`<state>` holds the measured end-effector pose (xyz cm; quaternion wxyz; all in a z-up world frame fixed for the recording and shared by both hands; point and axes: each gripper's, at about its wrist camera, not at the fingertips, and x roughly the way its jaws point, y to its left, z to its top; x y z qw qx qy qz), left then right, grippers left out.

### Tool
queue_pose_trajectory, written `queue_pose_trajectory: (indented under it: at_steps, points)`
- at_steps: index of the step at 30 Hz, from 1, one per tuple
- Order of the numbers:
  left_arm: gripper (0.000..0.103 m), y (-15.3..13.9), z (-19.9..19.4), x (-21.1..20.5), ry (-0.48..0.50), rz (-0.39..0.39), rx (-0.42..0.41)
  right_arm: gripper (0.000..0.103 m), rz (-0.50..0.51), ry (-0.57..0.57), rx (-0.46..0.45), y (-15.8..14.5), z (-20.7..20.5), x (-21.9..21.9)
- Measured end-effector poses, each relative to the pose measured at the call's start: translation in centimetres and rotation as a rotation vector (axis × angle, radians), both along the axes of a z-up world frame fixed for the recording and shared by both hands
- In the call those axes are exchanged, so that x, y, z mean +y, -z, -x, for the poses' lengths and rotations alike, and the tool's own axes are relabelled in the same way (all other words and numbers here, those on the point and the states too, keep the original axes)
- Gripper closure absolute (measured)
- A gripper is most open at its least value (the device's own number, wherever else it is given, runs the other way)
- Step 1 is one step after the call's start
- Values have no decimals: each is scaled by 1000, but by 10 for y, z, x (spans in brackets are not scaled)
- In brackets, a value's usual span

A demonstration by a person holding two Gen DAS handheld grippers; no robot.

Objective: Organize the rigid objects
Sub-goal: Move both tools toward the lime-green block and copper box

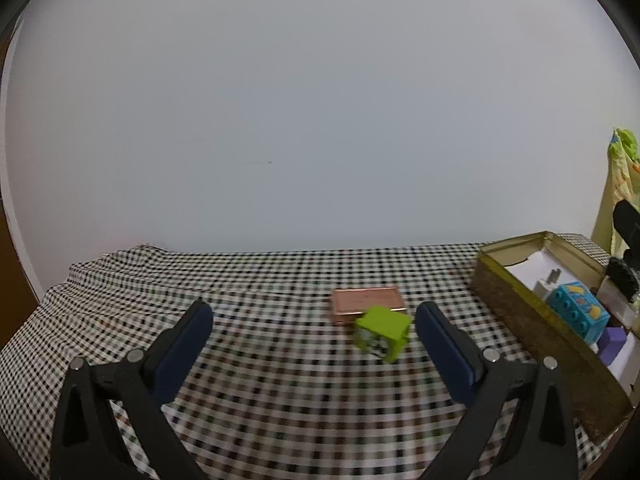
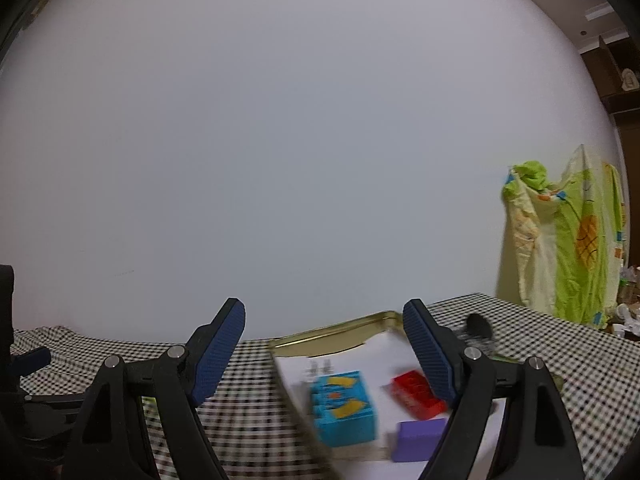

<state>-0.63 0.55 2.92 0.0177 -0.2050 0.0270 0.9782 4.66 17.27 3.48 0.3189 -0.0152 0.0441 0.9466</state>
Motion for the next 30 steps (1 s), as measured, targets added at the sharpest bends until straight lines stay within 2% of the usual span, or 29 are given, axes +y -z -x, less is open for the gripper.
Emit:
queue_pose_trajectory:
  at_steps: [11,19,25,30]
  points:
    - [1,2,18,-40,-67,17,-7,20,44,-82,-46,5,34,-20]
    - [1,4,31,-77,-149,10,-24,20,121,-154,-149,14,64,-18]
    - [1,7,40,-95,-189,22,-35,20,127,-215,-218,20,88,-32]
    - [1,7,45,-104,-217,21,-51,20,143,-308,-341,27,124,-39]
